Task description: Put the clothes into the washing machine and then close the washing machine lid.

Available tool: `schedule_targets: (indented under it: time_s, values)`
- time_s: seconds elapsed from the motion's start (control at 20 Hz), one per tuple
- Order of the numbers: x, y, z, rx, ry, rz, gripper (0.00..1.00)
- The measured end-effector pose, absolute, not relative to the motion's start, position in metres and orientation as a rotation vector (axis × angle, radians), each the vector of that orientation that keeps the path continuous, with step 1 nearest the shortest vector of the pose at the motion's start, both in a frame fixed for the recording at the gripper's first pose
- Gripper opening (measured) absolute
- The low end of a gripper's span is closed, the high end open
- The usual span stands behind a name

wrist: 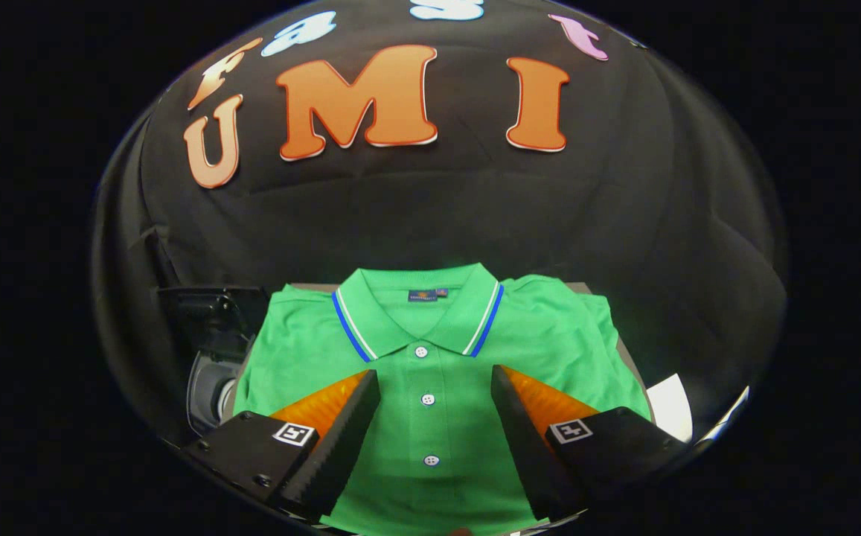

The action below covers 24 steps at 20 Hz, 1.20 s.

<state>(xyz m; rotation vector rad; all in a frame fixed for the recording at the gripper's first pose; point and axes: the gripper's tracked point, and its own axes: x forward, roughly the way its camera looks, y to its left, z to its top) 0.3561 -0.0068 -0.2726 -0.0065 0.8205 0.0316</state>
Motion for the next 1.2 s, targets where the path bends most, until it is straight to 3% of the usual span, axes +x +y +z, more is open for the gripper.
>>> schedule_targets:
  time_s: [0.65,0.85,1.2]
  values:
    - [0.355,-0.002,-0.287,0.008,1.227,0.026,0.98]
    - [0.356,0.006,-0.287,-0.019,1.27,0.054,0.85]
    - [0.355,0.018,-0.284,-0.053,1.31,0.064,0.42]
